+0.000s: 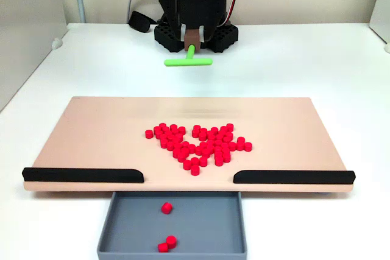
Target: Push granules from right to the grey container
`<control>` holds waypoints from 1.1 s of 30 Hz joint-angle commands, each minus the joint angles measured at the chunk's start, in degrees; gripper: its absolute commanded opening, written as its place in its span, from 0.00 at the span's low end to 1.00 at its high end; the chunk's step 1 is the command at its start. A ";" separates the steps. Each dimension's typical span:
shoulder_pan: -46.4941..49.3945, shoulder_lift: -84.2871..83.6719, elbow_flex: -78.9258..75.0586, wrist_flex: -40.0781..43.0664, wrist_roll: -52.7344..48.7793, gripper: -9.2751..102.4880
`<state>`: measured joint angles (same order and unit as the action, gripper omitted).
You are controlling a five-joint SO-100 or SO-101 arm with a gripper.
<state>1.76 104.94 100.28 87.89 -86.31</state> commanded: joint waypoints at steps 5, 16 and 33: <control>-0.97 2.29 -0.26 0.00 -0.35 0.08; -1.05 -0.09 -0.35 -0.26 -0.70 0.08; -0.79 0.53 -0.35 -0.62 -2.99 0.08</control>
<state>1.05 104.50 100.28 87.45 -89.38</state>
